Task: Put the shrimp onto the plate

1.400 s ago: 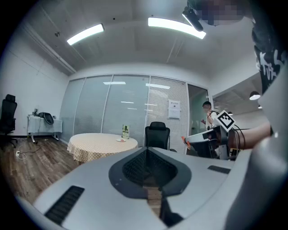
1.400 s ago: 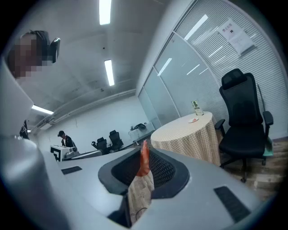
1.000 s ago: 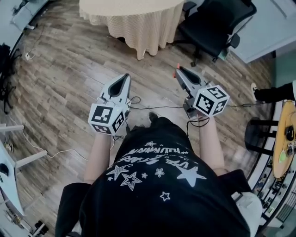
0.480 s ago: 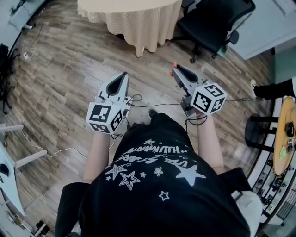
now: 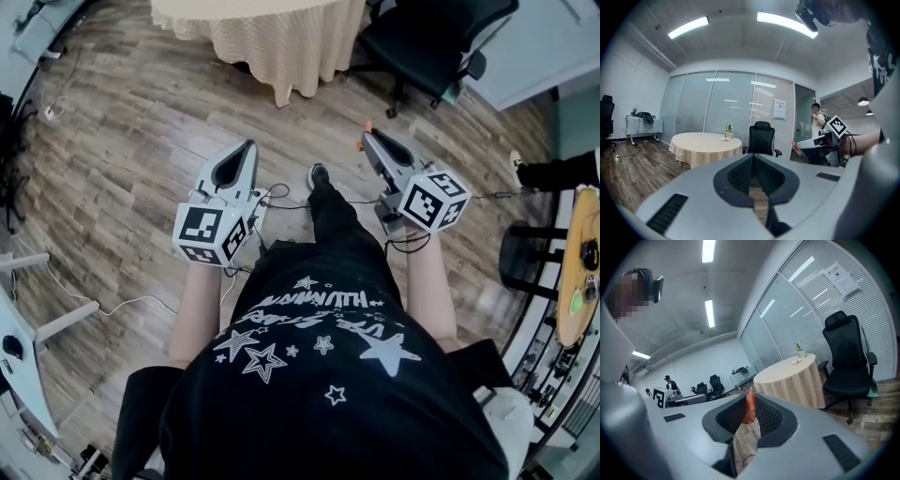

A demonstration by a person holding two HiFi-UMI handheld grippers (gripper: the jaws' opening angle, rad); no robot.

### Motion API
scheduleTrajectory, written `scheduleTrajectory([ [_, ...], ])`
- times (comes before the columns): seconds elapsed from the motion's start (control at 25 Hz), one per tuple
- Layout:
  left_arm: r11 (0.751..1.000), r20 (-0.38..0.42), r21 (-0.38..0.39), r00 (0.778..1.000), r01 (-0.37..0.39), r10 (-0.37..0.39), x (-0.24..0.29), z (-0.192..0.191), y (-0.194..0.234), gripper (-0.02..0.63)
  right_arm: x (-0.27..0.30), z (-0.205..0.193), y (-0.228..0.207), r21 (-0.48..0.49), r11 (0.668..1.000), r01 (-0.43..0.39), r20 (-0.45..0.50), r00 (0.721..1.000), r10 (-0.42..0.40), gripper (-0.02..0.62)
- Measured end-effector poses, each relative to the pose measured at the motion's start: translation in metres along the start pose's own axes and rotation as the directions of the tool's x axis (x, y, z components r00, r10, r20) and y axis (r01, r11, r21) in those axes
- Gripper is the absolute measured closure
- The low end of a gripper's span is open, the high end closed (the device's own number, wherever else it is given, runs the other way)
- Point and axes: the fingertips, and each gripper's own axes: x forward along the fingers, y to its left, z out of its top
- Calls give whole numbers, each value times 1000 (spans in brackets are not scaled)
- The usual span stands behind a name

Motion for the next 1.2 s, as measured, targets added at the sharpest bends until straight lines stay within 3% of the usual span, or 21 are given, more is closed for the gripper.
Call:
scheduleTrajectory([
  [0.4, 997, -65, -33, 996, -66, 64, 75, -10, 47, 604, 77, 19, -70, 51, 997, -52, -26, 998, 53, 526],
  [0.64, 996, -43, 33, 996, -78, 79, 174, 20, 79, 604, 141, 71, -140, 52, 996, -74, -28, 997, 75, 526],
  [0.88, 992, -5, 16, 992, -128, 128, 269, 56, 116, 604, 204, 127, -213, 48, 994, -101, -44, 994, 103, 526],
  [1.2, 989, -5, 0, 989, -145, 145, 364, 80, 146, 604, 268, 181, -278, 45, 988, -147, -52, 987, 150, 526],
])
